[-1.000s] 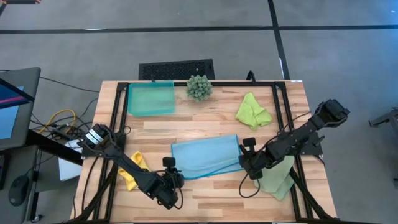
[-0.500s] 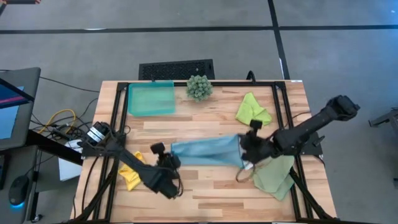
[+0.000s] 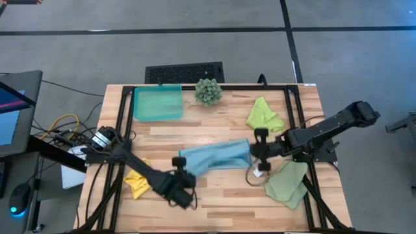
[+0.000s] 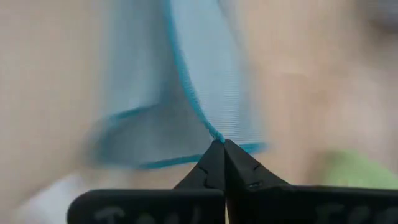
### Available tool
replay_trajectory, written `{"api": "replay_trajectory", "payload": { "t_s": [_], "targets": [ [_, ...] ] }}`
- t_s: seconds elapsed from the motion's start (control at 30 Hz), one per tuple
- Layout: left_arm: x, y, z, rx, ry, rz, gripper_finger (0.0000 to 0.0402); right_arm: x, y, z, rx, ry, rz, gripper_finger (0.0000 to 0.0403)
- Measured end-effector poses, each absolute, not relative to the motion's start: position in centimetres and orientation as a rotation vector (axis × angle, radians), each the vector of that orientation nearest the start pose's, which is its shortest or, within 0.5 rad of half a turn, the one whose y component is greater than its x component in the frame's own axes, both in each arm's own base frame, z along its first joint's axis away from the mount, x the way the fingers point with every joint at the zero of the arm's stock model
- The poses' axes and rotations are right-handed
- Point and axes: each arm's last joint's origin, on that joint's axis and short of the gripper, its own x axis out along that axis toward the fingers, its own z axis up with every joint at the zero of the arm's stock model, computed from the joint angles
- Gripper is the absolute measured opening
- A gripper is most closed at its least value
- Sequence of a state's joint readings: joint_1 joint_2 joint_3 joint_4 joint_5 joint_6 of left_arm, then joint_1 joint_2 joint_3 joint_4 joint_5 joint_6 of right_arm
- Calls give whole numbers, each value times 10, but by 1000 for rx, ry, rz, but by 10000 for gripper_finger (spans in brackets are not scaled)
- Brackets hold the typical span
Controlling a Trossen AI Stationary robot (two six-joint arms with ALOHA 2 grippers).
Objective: Fold microfiber towels
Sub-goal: Fold the blue microfiber cloth
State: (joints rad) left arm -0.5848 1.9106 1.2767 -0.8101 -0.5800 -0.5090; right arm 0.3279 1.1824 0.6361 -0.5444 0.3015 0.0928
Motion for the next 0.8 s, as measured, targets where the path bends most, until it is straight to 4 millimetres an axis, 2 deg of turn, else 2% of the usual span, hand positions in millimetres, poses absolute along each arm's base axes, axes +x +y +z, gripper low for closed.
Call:
{"api": "replay_trajectory", "payload": {
  "t_s": [0.1, 0.23, 0.3, 0.5, 0.8],
  "targets": [
    [298, -194, 175, 380, 1042, 335, 0, 194, 75, 189, -280, 999, 83, 12],
    [290, -190, 191, 363, 934, 466, 0, 192, 84, 195, -310, 964, 33, 9],
    [288, -188, 198, 327, 912, 477, 0, 190, 89, 201, -306, 952, 49, 10],
    [277, -207, 227, 314, 811, 313, 0, 177, 119, 229, -280, 866, 297, 15],
    [264, -242, 277, 272, 517, 70, 0, 148, 169, 283, -245, 559, 588, 8]
  ]
}}
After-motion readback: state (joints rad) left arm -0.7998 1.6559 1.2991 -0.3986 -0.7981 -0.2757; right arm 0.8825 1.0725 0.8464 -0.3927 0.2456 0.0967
